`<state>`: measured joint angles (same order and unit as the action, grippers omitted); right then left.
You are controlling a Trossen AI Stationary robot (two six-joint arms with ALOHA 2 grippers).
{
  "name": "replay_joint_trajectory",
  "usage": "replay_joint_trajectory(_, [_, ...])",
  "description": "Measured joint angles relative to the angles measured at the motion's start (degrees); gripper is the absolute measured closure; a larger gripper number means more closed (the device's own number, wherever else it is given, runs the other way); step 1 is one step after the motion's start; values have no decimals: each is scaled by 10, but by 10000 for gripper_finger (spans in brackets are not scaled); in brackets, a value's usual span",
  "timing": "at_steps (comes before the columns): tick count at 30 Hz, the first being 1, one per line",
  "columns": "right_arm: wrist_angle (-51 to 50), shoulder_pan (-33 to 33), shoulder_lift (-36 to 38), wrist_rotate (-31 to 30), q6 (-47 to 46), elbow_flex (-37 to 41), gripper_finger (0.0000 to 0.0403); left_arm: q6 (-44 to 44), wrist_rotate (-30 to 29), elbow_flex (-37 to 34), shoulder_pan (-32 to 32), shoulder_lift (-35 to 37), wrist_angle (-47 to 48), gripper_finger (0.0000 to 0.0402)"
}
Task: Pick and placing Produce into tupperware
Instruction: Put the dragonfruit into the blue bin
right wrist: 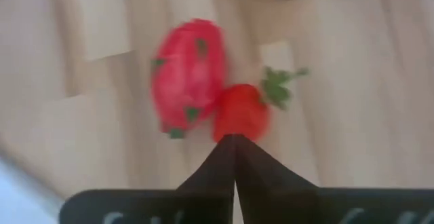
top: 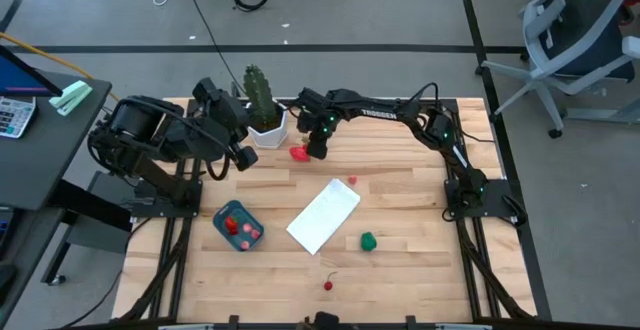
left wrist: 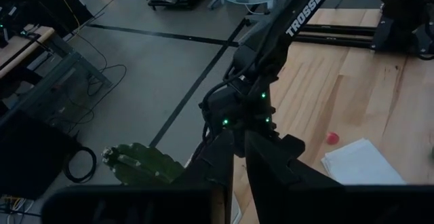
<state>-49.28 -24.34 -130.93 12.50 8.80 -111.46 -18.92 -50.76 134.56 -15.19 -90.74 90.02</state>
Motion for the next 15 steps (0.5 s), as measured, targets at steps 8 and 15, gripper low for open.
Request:
replay_joint_trajectory(8, [-34,35,37,77,-2,-2,398,-42,0,0,0,0,0,363])
replay_joint_trajectory(15, [-134,117,144,82,-27,22,399,-94,53,0,0,-14,0,375])
